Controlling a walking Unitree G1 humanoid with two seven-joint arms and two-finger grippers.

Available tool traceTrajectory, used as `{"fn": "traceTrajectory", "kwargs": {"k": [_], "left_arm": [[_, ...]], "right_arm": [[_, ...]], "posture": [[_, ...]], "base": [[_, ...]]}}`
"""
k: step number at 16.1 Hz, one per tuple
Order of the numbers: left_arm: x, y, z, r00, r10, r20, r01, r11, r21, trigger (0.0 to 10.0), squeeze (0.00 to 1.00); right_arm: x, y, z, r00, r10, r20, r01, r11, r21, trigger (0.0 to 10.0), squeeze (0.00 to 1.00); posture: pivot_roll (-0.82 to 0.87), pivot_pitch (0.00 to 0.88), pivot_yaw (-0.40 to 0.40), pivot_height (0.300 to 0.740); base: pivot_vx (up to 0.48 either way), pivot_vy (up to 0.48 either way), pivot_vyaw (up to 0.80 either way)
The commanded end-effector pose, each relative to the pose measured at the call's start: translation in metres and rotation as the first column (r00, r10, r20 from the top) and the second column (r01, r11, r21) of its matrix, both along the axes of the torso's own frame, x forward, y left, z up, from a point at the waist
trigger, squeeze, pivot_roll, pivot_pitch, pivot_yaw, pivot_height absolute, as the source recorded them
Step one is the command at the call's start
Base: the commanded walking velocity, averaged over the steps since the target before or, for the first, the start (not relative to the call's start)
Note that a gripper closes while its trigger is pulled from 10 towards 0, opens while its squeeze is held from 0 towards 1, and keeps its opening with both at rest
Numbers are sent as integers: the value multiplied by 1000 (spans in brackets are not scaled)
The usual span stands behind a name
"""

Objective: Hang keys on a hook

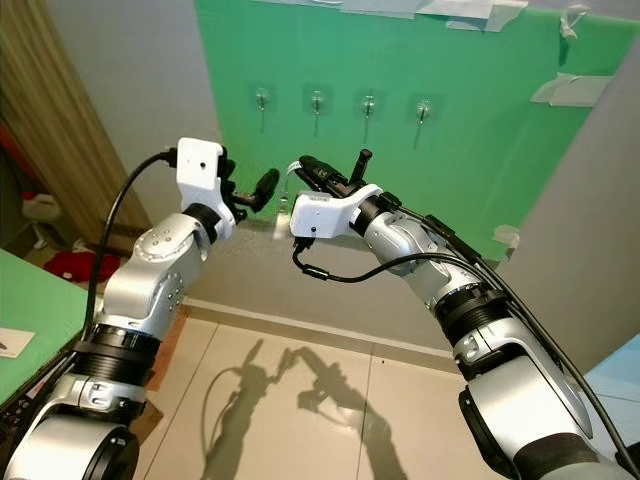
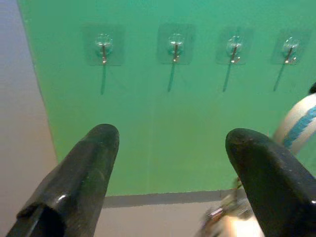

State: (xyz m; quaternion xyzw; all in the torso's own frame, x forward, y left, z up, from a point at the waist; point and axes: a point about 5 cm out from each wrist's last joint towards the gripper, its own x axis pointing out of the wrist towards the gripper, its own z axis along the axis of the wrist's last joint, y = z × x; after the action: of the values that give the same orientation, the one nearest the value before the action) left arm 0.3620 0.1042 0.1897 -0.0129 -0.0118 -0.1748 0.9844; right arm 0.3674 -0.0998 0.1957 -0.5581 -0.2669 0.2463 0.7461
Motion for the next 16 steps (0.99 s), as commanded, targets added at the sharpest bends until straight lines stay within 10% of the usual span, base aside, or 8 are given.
{"fn": "traceTrajectory", "kwargs": {"k": [1, 16], "left_arm": [[0, 4, 2, 1000, 18, 14, -18, 1000, 17, 0, 0], [-25, 13, -23, 996, -87, 31, 85, 995, 45, 0, 0]], "right_arm": [[2, -2, 7, 1000, -9, 20, 8, 999, 33, 0, 0], [3, -7, 9, 999, -39, -19, 41, 992, 119, 0, 0]], "posture": [[-48, 0, 38, 740], [-41, 0, 30, 740]], "base": [[0, 0, 0], [0, 0, 0]]}}
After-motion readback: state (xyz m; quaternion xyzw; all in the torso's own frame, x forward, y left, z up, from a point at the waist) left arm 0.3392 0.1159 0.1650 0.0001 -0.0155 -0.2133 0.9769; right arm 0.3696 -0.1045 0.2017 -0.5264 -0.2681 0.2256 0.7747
